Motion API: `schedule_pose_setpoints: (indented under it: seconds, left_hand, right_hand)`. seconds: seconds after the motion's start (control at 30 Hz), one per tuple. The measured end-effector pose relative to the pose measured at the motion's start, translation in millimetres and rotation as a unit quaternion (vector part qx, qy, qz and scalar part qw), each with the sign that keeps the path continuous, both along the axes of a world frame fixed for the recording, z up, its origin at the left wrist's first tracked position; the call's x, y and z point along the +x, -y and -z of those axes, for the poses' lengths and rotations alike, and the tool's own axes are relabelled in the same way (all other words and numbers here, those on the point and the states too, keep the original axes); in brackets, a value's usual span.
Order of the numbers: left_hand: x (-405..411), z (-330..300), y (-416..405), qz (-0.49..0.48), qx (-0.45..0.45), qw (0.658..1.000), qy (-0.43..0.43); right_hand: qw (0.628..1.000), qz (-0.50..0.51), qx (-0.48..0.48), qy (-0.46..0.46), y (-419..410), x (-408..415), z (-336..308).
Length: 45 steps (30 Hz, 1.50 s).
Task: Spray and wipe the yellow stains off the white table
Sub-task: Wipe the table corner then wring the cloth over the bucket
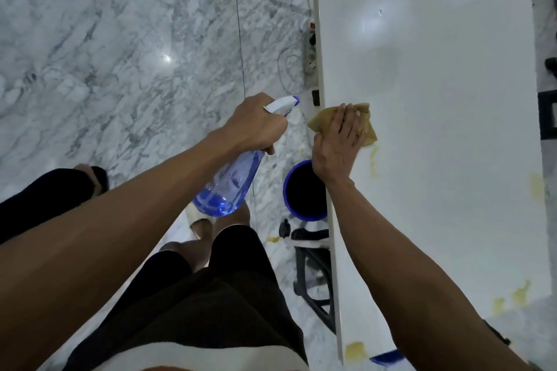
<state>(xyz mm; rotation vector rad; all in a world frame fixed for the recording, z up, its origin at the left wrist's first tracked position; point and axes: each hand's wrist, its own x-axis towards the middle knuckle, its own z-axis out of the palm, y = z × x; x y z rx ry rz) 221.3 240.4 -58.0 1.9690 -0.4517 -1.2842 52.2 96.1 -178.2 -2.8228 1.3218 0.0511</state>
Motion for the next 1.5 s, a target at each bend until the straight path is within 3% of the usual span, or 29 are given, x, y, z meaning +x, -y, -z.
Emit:
schedule_pose_setpoints:
  seconds: [0.2, 0.57, 1.13, 1.5]
  left_hand:
    - [-43, -10, -20, 0.031, -0.006, 0.999, 0.007]
    - [-116, -19, -41, 0.004, -0.003, 1.000, 0.016]
    - [-314, -33, -105, -0.012, 0.028, 0.999, 0.023]
    - [-366, -37, -150, -0.012, 0.004, 1.000, 0.022]
  right_hand:
    - [1.000, 0.001, 0.015, -0.017, -27, -54, -3]
    - [1.000, 0.010, 0.013, -0.015, -73, -132, -5]
    - [0.999, -0.011, 0.049, -0.005, -171, -307, -11]
    - [0.999, -0.009, 0.048, 0.003, -213, -368, -19]
